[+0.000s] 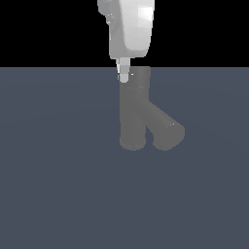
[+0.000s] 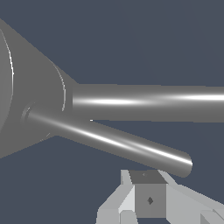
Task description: Turn on the faucet by rotating a designated handle.
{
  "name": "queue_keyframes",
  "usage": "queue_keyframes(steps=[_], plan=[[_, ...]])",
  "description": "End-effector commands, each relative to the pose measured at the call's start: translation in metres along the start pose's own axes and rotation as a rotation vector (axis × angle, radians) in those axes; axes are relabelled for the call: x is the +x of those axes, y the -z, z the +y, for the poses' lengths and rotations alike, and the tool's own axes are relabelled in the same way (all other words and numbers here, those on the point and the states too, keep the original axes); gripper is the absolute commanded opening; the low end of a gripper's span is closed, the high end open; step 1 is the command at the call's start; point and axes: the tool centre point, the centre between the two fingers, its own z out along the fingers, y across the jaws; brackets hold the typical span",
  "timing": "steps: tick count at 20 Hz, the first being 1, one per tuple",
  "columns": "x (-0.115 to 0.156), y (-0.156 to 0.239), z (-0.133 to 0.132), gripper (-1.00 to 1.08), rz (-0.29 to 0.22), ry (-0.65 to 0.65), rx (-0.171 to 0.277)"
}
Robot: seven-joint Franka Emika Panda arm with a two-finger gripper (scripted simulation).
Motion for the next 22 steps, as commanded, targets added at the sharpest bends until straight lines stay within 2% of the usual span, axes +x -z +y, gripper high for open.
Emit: queue_keyframes(steps=[1,19,20,21,22], plan=[[0.006,0.000,0.000,-1.00,0.000,-0.001,0.000],[0.115,0.000,0.004,-1.00,0.001,-0.025,-0.004],[0.115,0.000,0.004,-1.00,0.001,-0.025,-0.004],[0.084,0.000,-0.005,-1.00,-0.002,0.028,-0.007],[0.087,0.000,-0.008,-1.00,-0.002,0.027,-0.007]])
